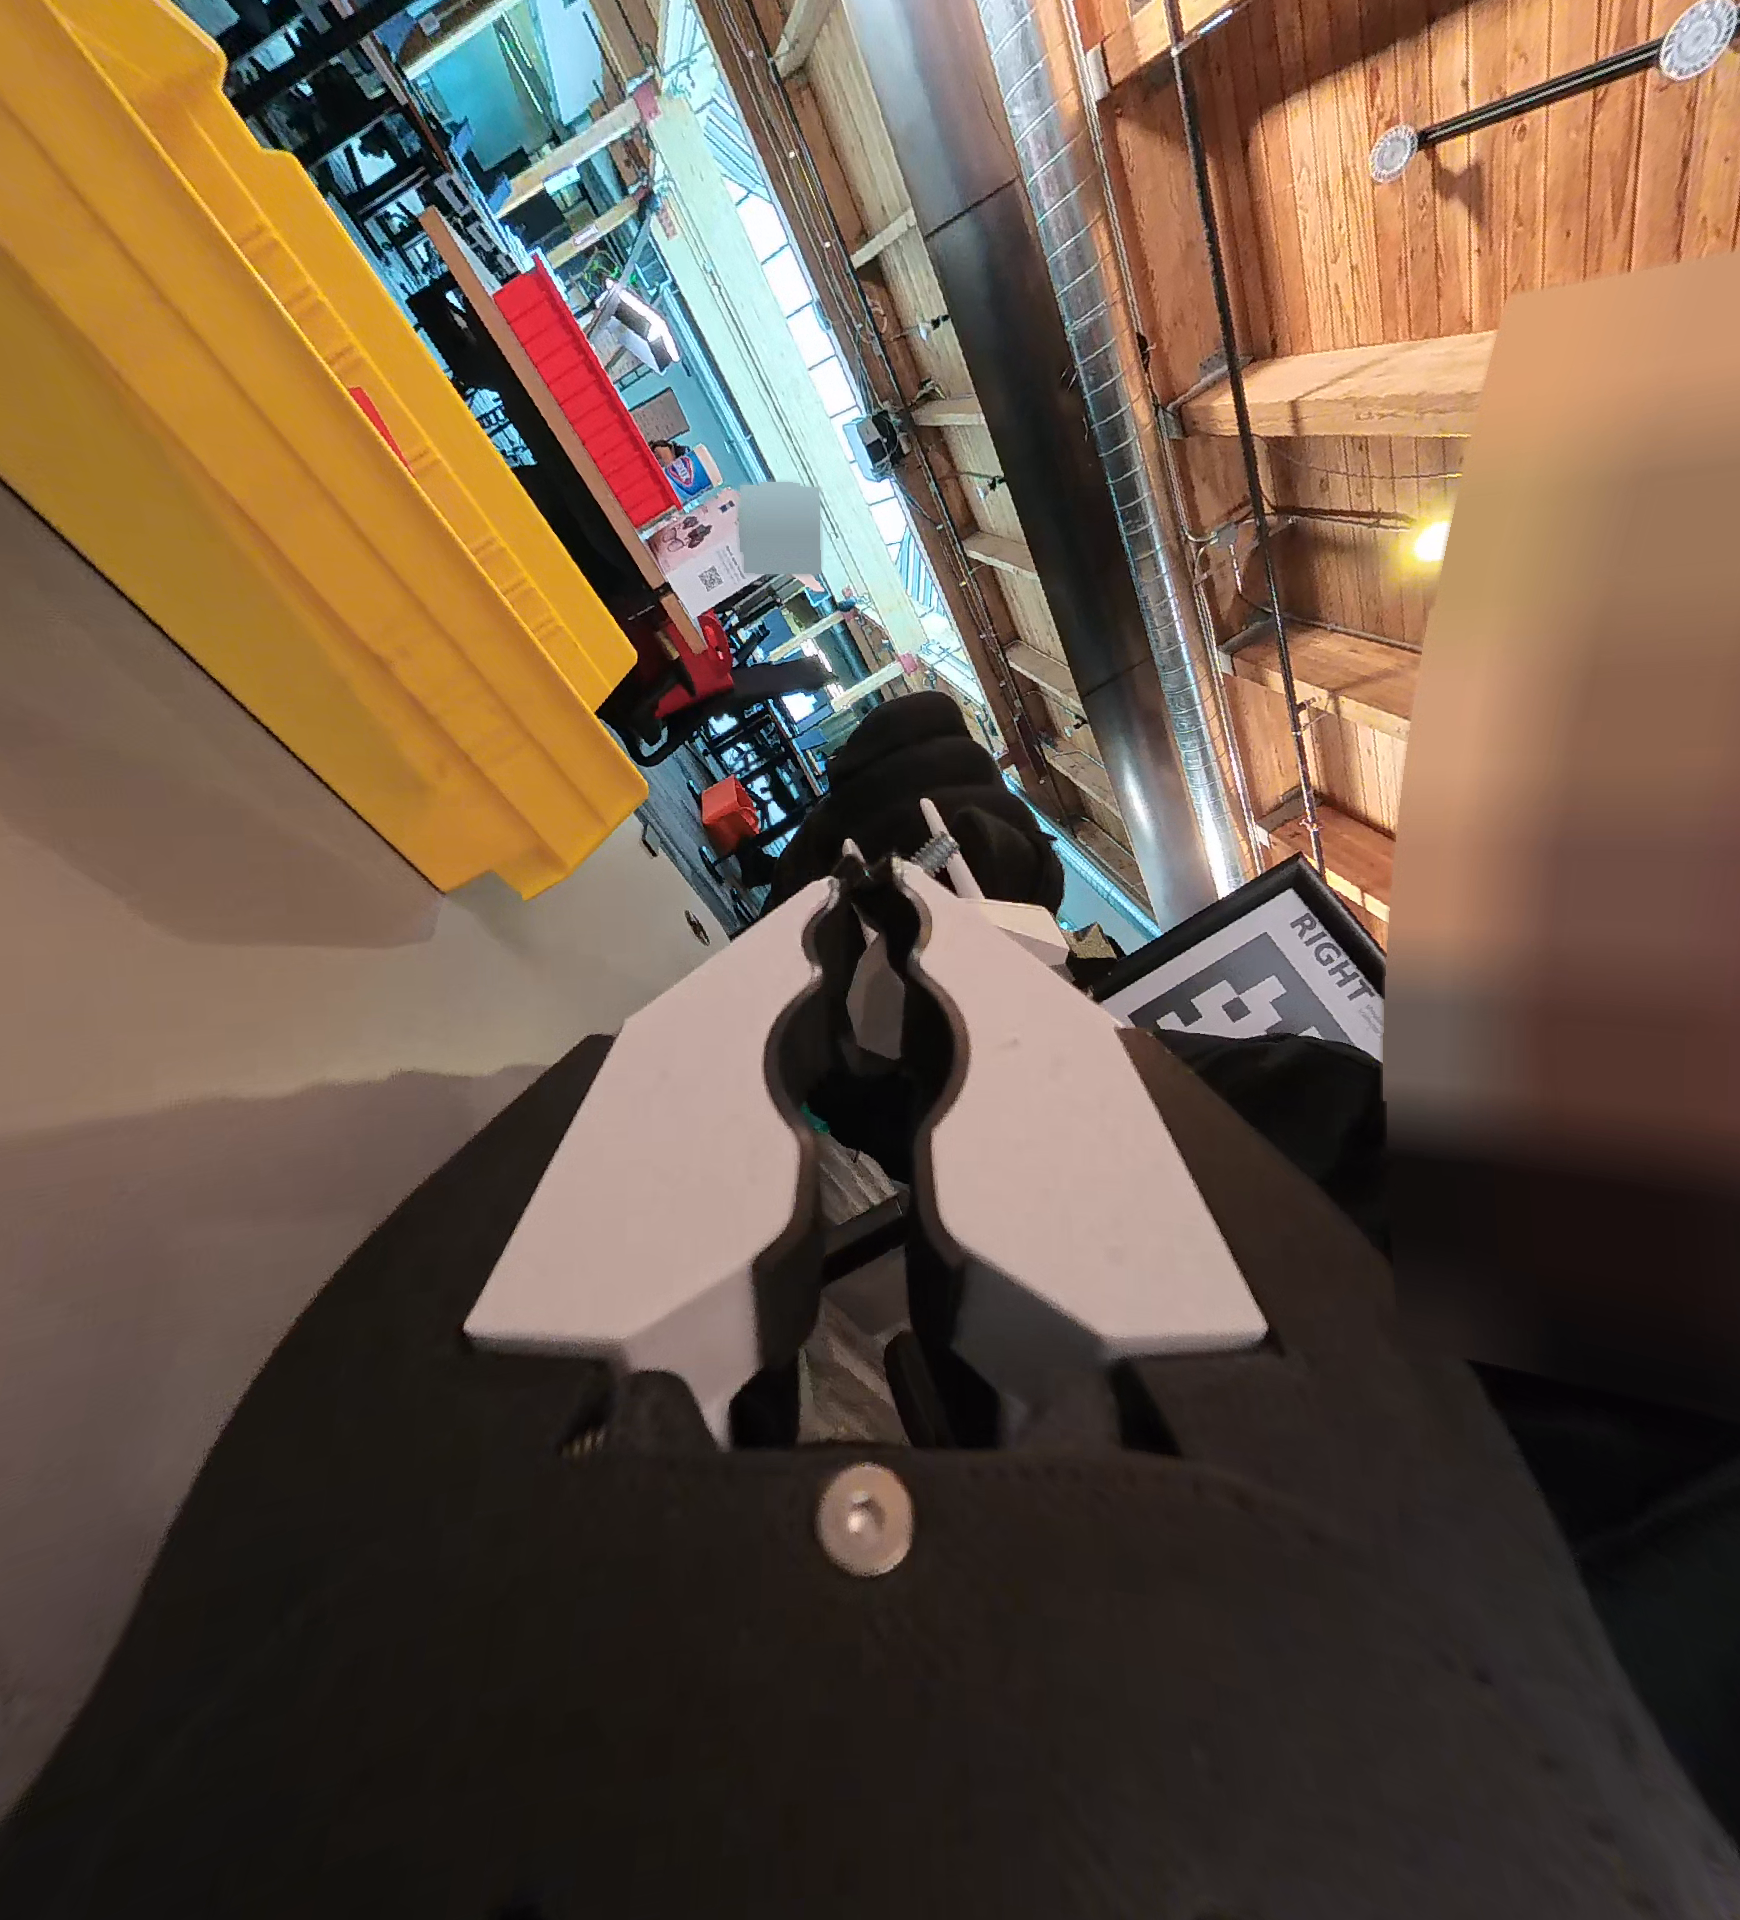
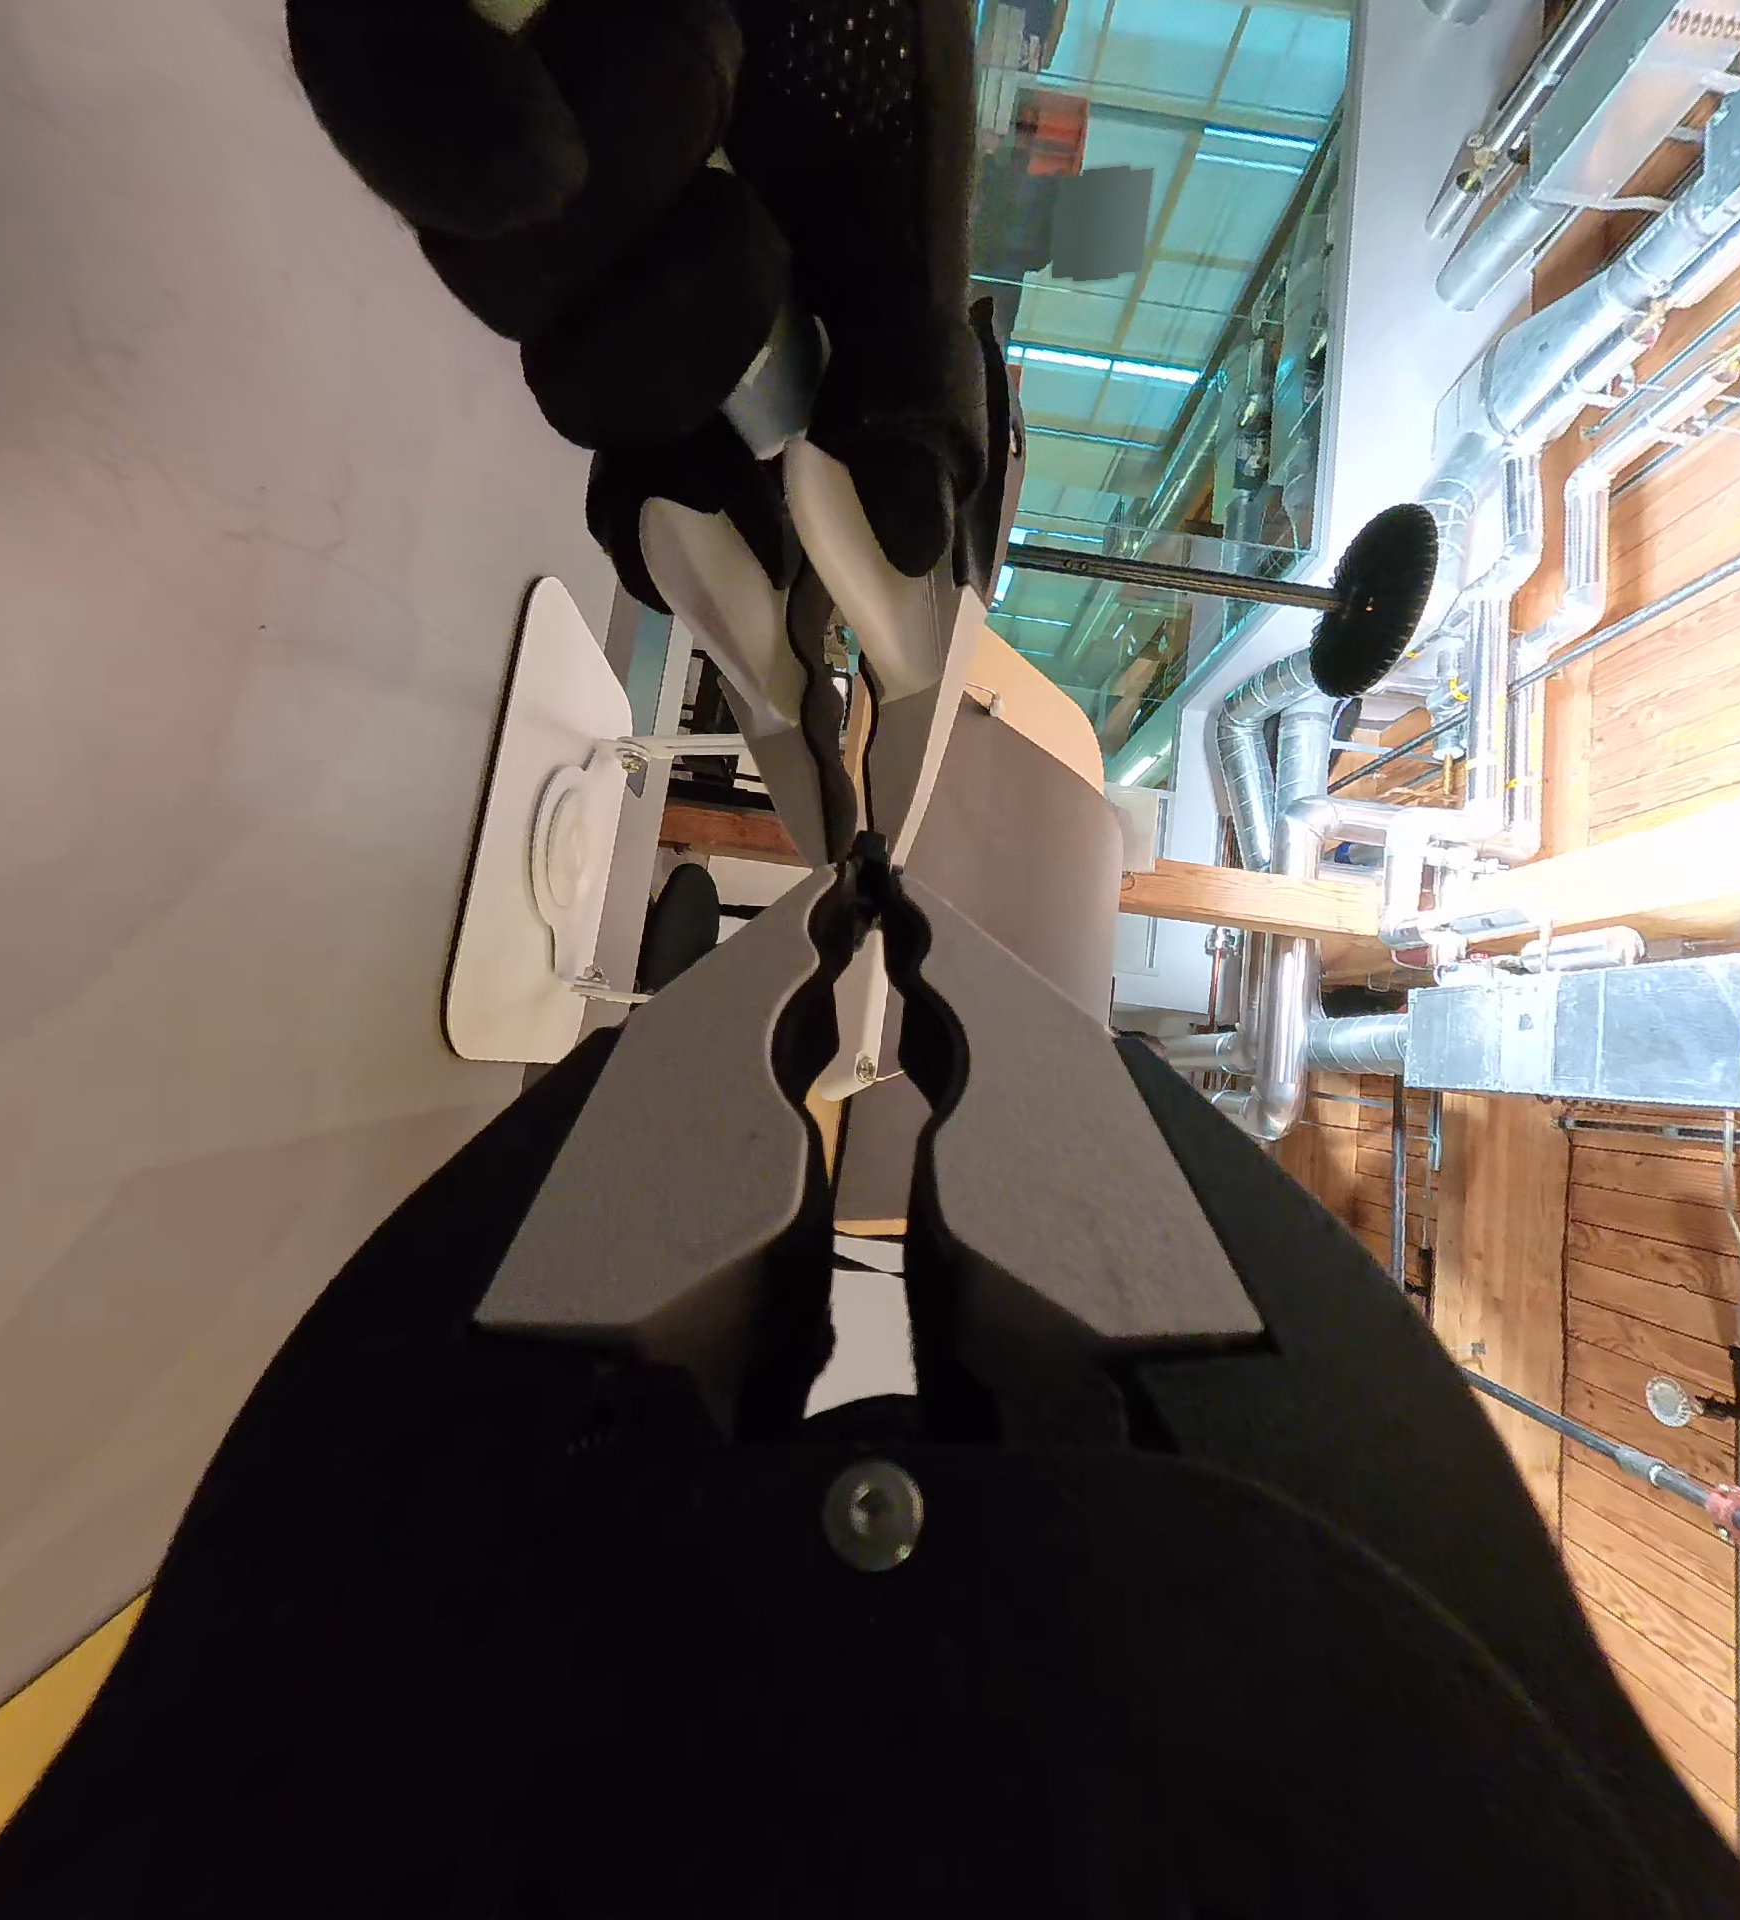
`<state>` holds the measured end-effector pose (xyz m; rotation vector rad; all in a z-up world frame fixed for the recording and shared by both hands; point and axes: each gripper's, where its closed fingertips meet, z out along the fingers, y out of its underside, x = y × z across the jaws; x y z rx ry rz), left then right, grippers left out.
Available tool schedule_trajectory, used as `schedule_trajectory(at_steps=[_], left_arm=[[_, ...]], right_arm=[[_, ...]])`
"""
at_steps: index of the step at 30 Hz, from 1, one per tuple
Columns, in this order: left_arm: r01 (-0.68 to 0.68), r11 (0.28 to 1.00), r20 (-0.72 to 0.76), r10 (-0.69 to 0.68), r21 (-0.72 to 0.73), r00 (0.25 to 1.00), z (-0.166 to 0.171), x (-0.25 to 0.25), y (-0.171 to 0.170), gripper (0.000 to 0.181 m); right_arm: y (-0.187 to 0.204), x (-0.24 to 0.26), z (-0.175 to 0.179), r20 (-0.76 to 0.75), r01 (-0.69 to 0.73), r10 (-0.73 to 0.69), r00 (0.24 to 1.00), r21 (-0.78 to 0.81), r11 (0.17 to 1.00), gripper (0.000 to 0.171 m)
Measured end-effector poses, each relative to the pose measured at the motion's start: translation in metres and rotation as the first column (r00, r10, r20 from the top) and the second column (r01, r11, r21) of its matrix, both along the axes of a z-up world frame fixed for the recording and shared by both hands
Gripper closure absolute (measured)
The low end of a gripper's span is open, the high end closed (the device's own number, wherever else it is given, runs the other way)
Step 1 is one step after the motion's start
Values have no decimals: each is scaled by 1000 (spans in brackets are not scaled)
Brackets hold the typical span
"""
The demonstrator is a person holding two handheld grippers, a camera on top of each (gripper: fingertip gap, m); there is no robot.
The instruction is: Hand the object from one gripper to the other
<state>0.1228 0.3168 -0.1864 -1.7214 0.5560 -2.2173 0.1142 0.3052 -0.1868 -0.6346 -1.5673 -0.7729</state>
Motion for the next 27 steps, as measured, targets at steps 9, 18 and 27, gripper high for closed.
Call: schedule_trajectory(at_steps=[9, 18, 27], left_arm=[[-43, 999, 22, 43, 24, 999, 3, -1, 4, 178], [-75, 996, 56, 72, 41, 996, 8, -2, 6, 178], [-122, 986, 76, 114, 116, 991, 15, -6, 9, 178]], right_arm=[[4, 1, 2, -18, 14, -14, 1000, -1, 1000, 168], [7, 2, 3, -55, 20, -22, 998, -37, 999, 159], [-4, 7, 21, -366, -109, -18, 930, -323, 940, 155]])
